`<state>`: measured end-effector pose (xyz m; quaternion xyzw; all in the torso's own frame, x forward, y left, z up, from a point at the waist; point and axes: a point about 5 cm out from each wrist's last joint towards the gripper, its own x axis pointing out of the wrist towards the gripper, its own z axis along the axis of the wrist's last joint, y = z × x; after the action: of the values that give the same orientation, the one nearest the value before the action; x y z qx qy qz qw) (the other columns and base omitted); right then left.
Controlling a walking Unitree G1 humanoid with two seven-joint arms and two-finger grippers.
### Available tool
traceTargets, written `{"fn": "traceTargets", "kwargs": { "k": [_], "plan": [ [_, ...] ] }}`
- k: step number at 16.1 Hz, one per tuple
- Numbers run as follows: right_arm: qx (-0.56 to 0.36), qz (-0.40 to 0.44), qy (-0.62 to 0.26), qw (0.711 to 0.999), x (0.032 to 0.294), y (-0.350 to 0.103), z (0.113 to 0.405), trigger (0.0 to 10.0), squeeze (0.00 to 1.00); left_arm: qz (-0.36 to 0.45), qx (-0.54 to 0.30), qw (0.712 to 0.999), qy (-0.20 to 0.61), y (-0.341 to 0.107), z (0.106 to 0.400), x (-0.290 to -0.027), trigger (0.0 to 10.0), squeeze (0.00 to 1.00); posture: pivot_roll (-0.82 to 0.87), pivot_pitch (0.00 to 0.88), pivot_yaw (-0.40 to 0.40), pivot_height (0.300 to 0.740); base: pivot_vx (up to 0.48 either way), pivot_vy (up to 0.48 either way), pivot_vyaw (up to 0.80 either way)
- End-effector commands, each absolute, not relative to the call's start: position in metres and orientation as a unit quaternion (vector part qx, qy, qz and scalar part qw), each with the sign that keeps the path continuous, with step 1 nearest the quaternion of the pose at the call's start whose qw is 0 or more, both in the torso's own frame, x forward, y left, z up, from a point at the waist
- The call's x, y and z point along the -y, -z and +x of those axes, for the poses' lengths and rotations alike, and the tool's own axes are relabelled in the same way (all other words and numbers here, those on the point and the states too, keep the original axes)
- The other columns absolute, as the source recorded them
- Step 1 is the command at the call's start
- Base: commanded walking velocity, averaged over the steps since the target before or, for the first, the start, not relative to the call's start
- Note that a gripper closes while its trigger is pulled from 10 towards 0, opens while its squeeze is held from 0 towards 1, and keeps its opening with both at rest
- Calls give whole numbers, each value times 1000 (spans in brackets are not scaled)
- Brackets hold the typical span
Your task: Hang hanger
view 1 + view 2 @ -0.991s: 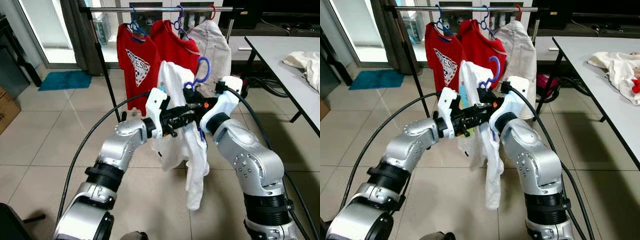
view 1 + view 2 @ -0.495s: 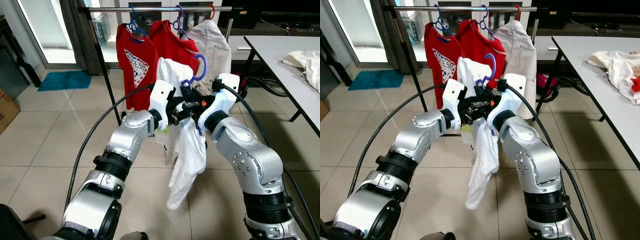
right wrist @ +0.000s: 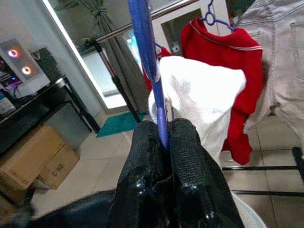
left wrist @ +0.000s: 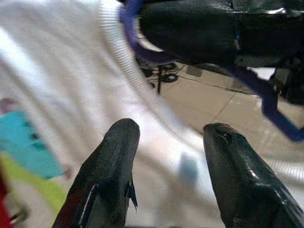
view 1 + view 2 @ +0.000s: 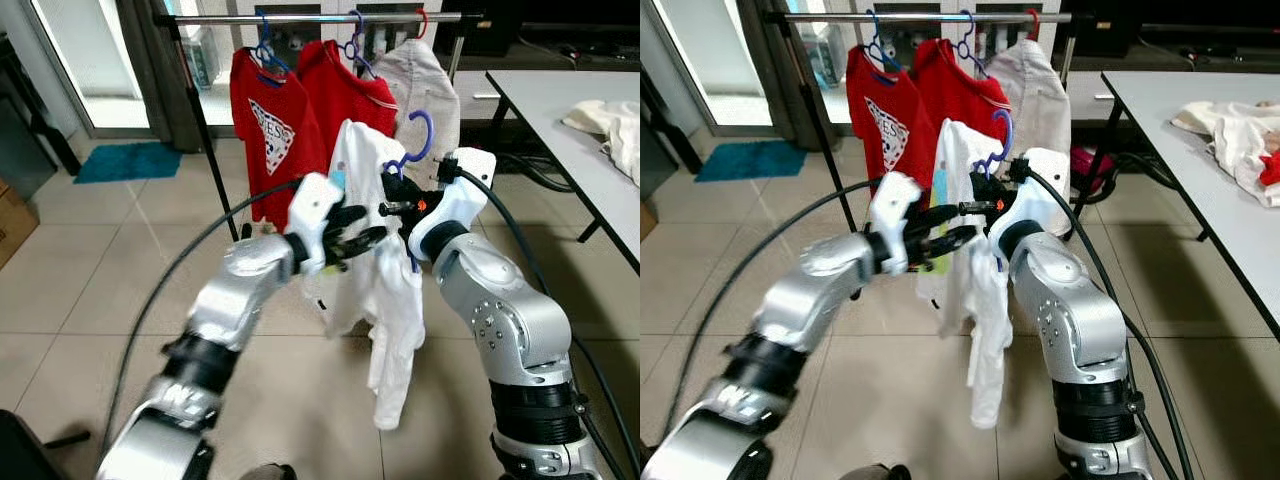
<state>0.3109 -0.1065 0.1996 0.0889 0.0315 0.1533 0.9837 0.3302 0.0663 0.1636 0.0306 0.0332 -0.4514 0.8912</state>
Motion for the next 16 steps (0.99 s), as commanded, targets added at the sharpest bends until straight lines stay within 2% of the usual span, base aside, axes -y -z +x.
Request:
{"fn": "traceTargets", "kwargs": {
  "k": [1,2,4,7,13,14,15,16],
  "plan": [
    [-10,91,-153,984,106,-208,313,10000,0,43,-18,896,442,-170,328,-71,10000,0,-106,0,87,740,0,0,0],
    [-11,88,-148,985,106,-207,314,10000,0,34,16,907,420,-178,327,-77,10000,0,-104,0,85,740,0,0,0],
    [-10,85,-147,985,105,-207,315,10000,0,-9,25,919,394,-180,330,-81,10000,0,-96,0,73,740,0,0,0],
    [-2,75,-159,984,98,-211,316,10000,0,-16,-15,900,434,-166,332,-66,10000,0,-101,0,74,740,0,0,0],
    [12,71,-172,982,92,-217,312,10000,0,0,-44,900,433,-157,346,-52,10000,0,-126,0,109,740,0,0,0],
    [13,72,-171,983,92,-217,312,10000,0,-2,-43,899,435,-158,346,-51,9059,0,-127,0,114,740,0,0,0],
    [14,72,-170,983,92,-217,312,10000,0,-2,-42,899,436,-158,347,-51,4980,0,-127,0,114,740,0,0,0],
    [15,74,-168,983,92,-217,312,10000,0,-6,-39,897,441,-158,348,-48,3216,0,-128,0,120,740,0,0,0]
  ]
}}
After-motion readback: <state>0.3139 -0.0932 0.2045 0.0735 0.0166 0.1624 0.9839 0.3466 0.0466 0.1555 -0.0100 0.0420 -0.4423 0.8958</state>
